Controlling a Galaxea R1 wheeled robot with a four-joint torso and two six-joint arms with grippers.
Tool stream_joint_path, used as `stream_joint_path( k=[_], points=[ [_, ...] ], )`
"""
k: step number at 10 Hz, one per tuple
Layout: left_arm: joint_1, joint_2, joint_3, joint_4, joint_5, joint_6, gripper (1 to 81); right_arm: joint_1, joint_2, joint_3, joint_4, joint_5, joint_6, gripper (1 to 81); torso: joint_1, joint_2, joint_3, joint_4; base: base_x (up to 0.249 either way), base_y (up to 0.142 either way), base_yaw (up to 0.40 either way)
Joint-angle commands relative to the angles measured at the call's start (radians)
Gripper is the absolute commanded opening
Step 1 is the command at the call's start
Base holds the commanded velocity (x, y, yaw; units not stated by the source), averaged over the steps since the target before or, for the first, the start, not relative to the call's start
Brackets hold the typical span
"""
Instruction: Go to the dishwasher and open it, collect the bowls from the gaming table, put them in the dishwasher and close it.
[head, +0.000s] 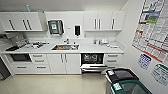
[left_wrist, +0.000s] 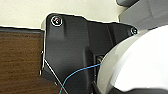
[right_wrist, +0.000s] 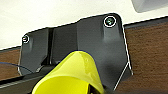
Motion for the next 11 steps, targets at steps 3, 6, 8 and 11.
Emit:
stream_joint_path(
  k=[3, 6, 8, 11],
  points=[
    [-0.034, -0.018, 0.002, 0.003, 0.019, 0.000, 1.0, 0.045, -0.011, 0.000, -0.009, -0.044, -0.002, 1.0, 0.000, 0.000, 0.000, 0.000, 0.069, 0.000, 0.000],
    [-0.034, -0.018, 0.002, 0.003, 0.019, 0.000, 1.0, 0.045, -0.010, 0.002, -0.010, -0.044, -0.002, 1.0, 0.000, 0.000, 0.000, 0.000, 0.000, 0.000, 0.000],
    [-0.034, -0.018, 0.002, 0.003, 0.019, 0.000, 1.0, 0.043, -0.010, 0.000, -0.010, -0.044, -0.002, 1.0, -0.001, 0.000, 0.000, 0.000, 0.000, 0.000, 0.000],
    [-0.035, -0.020, 0.002, 0.000, 0.019, 0.000, 1.0, 0.043, -0.011, -0.003, -0.009, -0.044, -0.002, 1.0, -0.003, 0.000, 0.000, 0.000, 0.073, 0.000, 0.000]
  ],
)
